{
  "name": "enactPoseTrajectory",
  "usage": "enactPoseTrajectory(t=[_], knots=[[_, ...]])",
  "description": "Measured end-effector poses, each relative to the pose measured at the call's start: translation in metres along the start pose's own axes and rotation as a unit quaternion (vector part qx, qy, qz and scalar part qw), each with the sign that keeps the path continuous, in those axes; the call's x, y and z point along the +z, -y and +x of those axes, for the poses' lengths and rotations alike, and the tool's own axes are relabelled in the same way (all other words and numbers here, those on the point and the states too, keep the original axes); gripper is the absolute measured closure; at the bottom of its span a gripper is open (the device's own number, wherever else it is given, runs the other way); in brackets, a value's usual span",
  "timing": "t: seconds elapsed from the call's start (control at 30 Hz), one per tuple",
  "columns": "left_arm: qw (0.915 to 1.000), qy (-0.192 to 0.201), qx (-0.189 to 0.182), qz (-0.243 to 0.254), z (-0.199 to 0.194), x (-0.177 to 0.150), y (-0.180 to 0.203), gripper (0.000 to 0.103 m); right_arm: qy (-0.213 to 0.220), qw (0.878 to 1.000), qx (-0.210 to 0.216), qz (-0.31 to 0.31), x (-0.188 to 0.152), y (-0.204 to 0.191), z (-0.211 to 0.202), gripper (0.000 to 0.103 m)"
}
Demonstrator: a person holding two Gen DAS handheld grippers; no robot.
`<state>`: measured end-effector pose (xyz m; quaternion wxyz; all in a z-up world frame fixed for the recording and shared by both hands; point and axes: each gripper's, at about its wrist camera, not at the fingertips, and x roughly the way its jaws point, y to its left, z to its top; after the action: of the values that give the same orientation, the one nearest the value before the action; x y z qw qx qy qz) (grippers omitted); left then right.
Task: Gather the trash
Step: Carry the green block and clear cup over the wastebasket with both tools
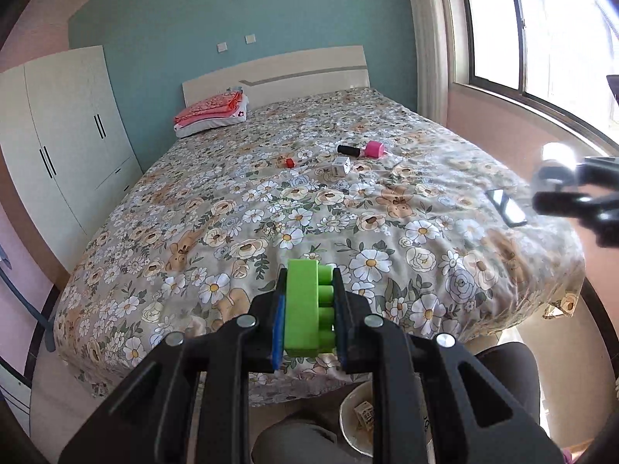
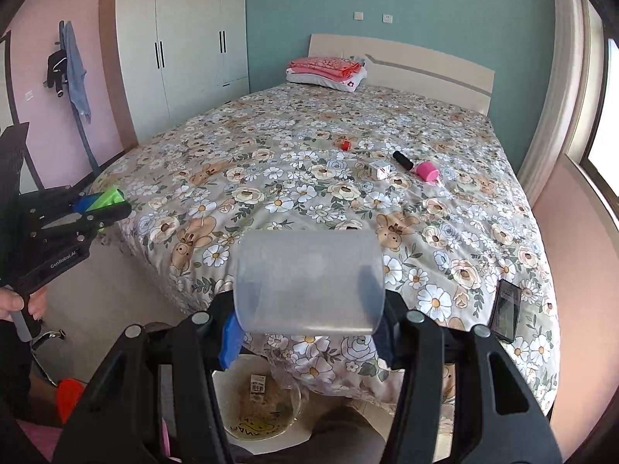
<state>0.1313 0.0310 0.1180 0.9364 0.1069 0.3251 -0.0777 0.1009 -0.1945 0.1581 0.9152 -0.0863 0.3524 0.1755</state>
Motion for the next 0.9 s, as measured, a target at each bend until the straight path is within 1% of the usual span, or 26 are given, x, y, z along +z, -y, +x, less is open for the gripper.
enactPoseTrajectory(t=[0.13,0.27,0.4,0.57,0.73,0.9], knots=[[0.999,-0.04,-0.02,0.003,0.024,-0.038,0.001,0.08,-0.026,1.0,0.014,0.004,-0.035,-0.004,0.025,0.049],[0.9953,-0.082,-0.052,-0.006,0.046,-0.072,0.0,0.08,-0.056,0.998,0.029,0.011,-0.066,-0.011,0.05,0.049],[0.9924,-0.108,-0.06,0.002,0.062,-0.098,0.006,0.08,-0.091,0.995,0.043,0.019,-0.097,-0.017,0.079,0.049],[0.9872,-0.139,-0.075,0.021,0.081,-0.126,0.021,0.08,-0.139,0.988,0.064,0.024,-0.131,-0.028,0.114,0.049],[0.9786,-0.178,-0.099,0.026,0.107,-0.154,0.036,0.08,-0.175,0.981,0.081,0.032,-0.156,-0.037,0.141,0.049],[0.968,-0.218,-0.12,0.03,0.135,-0.179,0.054,0.08,-0.211,0.972,0.096,0.041,-0.18,-0.042,0.168,0.049]])
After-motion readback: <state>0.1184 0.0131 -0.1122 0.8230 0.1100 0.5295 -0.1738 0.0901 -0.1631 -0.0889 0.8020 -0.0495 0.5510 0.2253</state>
